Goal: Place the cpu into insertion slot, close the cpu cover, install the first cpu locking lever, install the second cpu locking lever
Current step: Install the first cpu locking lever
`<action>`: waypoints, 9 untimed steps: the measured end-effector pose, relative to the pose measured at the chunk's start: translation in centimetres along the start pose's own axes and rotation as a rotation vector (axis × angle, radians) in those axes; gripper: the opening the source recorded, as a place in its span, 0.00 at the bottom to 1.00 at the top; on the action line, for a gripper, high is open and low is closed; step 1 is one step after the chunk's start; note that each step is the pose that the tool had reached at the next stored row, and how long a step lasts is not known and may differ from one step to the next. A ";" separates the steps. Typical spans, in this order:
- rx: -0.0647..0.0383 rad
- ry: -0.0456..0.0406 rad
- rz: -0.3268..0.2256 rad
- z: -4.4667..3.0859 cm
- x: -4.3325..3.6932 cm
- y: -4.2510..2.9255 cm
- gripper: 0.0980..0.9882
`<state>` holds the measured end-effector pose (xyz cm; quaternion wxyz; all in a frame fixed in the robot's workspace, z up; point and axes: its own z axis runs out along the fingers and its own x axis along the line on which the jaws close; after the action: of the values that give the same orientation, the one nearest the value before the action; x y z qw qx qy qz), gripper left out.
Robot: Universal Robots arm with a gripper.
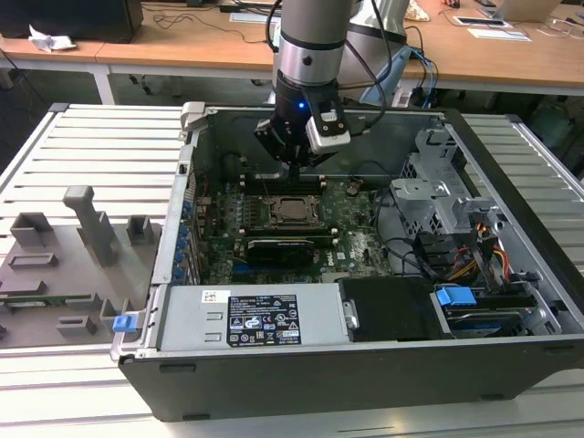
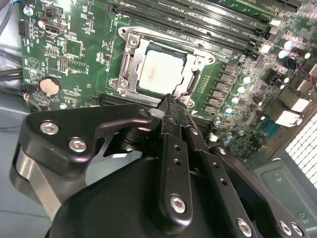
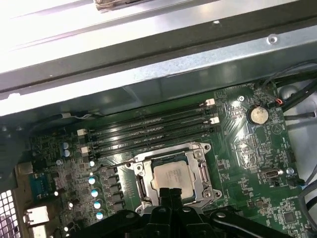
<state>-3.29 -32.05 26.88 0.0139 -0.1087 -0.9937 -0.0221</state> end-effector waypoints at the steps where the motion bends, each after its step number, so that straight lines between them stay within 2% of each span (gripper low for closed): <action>1: 0.000 0.0004 -0.010 0.00 0.00 0.00 0.01; 7: 0.002 0.0038 -0.088 0.00 0.01 0.00 0.01; 8: 0.001 0.0040 -0.092 0.00 0.09 -0.02 0.01; 9: 0.000 0.0038 -0.092 0.01 0.56 -0.14 0.01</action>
<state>-3.87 -32.07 26.88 0.0147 -0.0627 -0.9977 -0.0231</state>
